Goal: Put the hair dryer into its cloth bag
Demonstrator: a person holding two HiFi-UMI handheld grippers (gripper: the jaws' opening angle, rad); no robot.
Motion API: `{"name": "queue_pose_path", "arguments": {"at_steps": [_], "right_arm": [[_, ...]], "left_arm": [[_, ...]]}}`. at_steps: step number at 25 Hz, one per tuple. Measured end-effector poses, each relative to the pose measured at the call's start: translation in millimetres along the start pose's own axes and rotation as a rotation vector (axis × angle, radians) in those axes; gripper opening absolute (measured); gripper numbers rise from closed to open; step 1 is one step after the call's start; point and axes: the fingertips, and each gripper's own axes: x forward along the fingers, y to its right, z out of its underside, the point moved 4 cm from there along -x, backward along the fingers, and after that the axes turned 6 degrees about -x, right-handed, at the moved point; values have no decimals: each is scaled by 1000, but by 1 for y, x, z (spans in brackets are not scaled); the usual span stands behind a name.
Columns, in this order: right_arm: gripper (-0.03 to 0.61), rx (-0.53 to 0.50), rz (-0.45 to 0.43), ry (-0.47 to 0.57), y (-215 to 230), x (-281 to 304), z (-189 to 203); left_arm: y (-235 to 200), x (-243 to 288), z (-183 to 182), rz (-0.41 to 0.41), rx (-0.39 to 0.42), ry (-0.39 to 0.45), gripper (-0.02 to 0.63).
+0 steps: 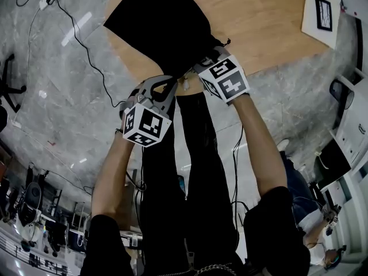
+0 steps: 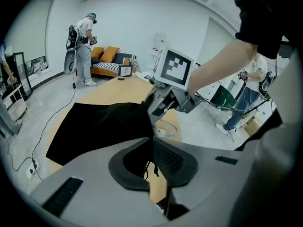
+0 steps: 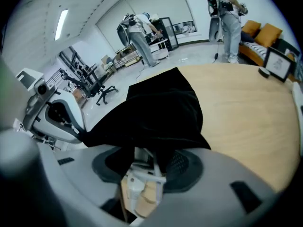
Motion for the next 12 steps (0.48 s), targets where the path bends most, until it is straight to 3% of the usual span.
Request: {"name": "queue_pose_path", "arguments": {"at_steps": [4, 10, 12], "right_arm": [[261, 33, 28, -4, 6, -7, 7], [320, 134, 111, 60, 0, -36, 36], [344, 121, 149, 63, -7, -36, 48]], "left_arm": [[0, 0, -1, -10, -3, -5, 31], [-6, 1, 0, -27, -23, -6, 31], [-5, 2, 0, -29, -32, -7, 31]]}}
